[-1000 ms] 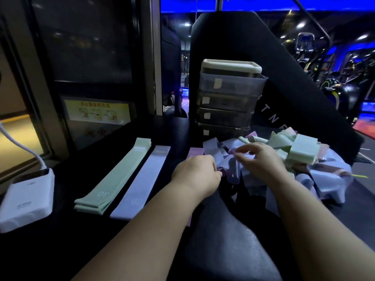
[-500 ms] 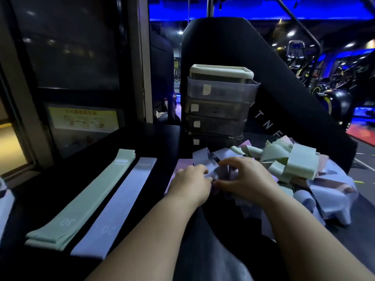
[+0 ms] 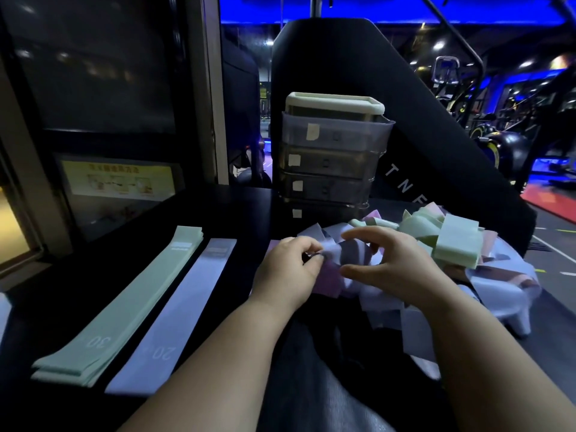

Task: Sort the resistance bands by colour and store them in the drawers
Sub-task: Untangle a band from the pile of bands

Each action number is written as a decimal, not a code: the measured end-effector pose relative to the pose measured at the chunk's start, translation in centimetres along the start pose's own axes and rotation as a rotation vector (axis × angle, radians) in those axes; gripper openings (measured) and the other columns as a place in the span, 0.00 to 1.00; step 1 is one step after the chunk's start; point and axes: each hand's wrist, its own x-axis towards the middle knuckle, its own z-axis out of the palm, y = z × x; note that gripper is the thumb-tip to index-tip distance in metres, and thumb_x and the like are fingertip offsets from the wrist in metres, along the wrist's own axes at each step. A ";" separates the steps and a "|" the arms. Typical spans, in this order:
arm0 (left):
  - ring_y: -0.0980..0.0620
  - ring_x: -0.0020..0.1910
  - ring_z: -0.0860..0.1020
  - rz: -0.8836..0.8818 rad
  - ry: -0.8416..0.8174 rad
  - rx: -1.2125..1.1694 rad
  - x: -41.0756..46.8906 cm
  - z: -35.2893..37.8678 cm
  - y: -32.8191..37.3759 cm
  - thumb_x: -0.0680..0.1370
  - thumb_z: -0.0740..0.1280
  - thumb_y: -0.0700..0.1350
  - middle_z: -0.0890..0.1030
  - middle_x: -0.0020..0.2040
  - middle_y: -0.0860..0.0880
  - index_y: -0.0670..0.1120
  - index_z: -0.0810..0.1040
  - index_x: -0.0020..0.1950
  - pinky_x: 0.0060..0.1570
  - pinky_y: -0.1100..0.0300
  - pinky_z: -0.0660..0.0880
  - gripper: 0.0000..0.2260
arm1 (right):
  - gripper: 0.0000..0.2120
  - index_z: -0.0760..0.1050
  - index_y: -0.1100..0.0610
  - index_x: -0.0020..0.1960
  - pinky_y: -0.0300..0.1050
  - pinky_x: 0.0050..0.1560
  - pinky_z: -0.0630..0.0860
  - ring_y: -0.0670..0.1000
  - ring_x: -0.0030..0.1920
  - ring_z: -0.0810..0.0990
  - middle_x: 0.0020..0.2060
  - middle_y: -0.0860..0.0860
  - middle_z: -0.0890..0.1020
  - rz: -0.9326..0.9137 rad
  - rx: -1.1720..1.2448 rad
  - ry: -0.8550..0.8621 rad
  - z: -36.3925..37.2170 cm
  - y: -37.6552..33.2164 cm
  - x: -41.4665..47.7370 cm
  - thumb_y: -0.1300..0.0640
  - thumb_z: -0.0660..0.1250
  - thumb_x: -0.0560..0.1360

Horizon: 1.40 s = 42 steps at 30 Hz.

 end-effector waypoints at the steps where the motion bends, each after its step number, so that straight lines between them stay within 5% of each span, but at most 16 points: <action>1: 0.59 0.42 0.75 0.018 0.016 -0.037 -0.1 -0.1 0.0 0.78 0.68 0.48 0.76 0.47 0.58 0.53 0.81 0.52 0.48 0.63 0.73 0.05 | 0.20 0.79 0.40 0.56 0.24 0.40 0.66 0.33 0.45 0.73 0.47 0.36 0.78 0.004 -0.021 -0.004 0.0 0.1 0.0 0.49 0.78 0.66; 6: 0.61 0.43 0.76 0.119 0.030 -0.239 -0.5 -0.4 0.3 0.77 0.70 0.48 0.79 0.47 0.54 0.50 0.83 0.47 0.44 0.74 0.69 0.04 | 0.11 0.81 0.45 0.51 0.37 0.45 0.66 0.43 0.53 0.74 0.46 0.41 0.79 -0.027 -0.019 0.016 0.2 -0.1 -0.1 0.51 0.73 0.69; 8: 0.60 0.41 0.75 0.126 0.009 -0.296 -0.6 -0.4 0.5 0.76 0.71 0.50 0.79 0.45 0.54 0.51 0.83 0.44 0.44 0.72 0.71 0.04 | 0.12 0.81 0.49 0.53 0.32 0.48 0.66 0.42 0.56 0.73 0.49 0.41 0.79 -0.082 -0.009 0.041 0.1 -0.5 -0.3 0.53 0.74 0.70; 11: 0.59 0.37 0.74 0.114 -0.023 -0.383 -0.5 -0.5 0.7 0.76 0.72 0.51 0.79 0.42 0.55 0.54 0.83 0.41 0.41 0.68 0.72 0.04 | 0.11 0.80 0.44 0.50 0.25 0.49 0.66 0.40 0.52 0.74 0.48 0.40 0.79 -0.124 0.070 0.045 -0.1 -1.2 -0.6 0.50 0.76 0.69; 13: 0.60 0.35 0.73 0.093 -0.041 -0.444 -0.5 -0.6 0.8 0.76 0.72 0.48 0.78 0.39 0.56 0.54 0.82 0.40 0.39 0.70 0.70 0.05 | 0.10 0.77 0.38 0.45 0.32 0.50 0.70 0.40 0.50 0.76 0.45 0.41 0.81 -0.089 0.116 0.017 -0.2 -1.1 -0.5 0.47 0.76 0.68; 16: 0.60 0.37 0.75 0.063 -0.101 -0.550 -0.6 -0.8 1.0 0.76 0.72 0.45 0.80 0.37 0.57 0.53 0.83 0.42 0.41 0.69 0.72 0.04 | 0.07 0.81 0.44 0.44 0.44 0.51 0.74 0.43 0.47 0.78 0.42 0.42 0.83 -0.050 0.175 0.006 -0.4 -0.7 -0.3 0.48 0.77 0.68; 20: 0.58 0.42 0.79 0.062 -0.107 -0.529 -0.7 -0.4 0.8 0.76 0.71 0.41 0.82 0.44 0.54 0.54 0.83 0.46 0.47 0.67 0.75 0.07 | 0.08 0.81 0.46 0.44 0.44 0.46 0.75 0.45 0.44 0.80 0.40 0.46 0.83 -0.052 0.324 0.007 -0.7 -0.4 -0.4 0.51 0.78 0.68; 25: 0.58 0.43 0.78 0.044 -0.045 -0.506 -0.5 -0.4 0.5 0.75 0.72 0.46 0.81 0.48 0.51 0.53 0.83 0.45 0.47 0.65 0.75 0.02 | 0.16 0.79 0.49 0.44 0.50 0.45 0.75 0.55 0.44 0.79 0.41 0.54 0.81 -0.086 0.371 -0.055 -1.0 -0.3 -0.4 0.42 0.73 0.60; 33: 0.58 0.41 0.78 0.096 -0.109 -0.596 -0.9 -0.8 1.1 0.78 0.69 0.43 0.82 0.41 0.53 0.49 0.82 0.45 0.46 0.63 0.75 0.03 | 0.18 0.80 0.50 0.42 0.46 0.43 0.72 0.46 0.38 0.75 0.39 0.48 0.77 -0.011 0.412 -0.113 -0.9 -0.5 -0.6 0.35 0.71 0.65; 40: 0.58 0.43 0.77 0.135 -0.150 -0.573 -1.2 -1.0 1.2 0.79 0.66 0.42 0.82 0.43 0.49 0.47 0.81 0.46 0.46 0.65 0.73 0.05 | 0.05 0.81 0.51 0.41 0.33 0.40 0.72 0.39 0.37 0.77 0.36 0.42 0.81 -0.038 0.311 -0.096 -1.0 -2.0 -1.1 0.52 0.76 0.70; 42: 0.58 0.44 0.77 0.144 -0.148 -0.569 -1.4 -1.1 1.4 0.79 0.67 0.42 0.83 0.45 0.49 0.45 0.81 0.47 0.47 0.67 0.73 0.05 | 0.02 0.81 0.51 0.41 0.37 0.41 0.74 0.39 0.37 0.77 0.36 0.42 0.82 -0.065 0.265 -0.085 -0.9 -2.3 -1.1 0.55 0.74 0.71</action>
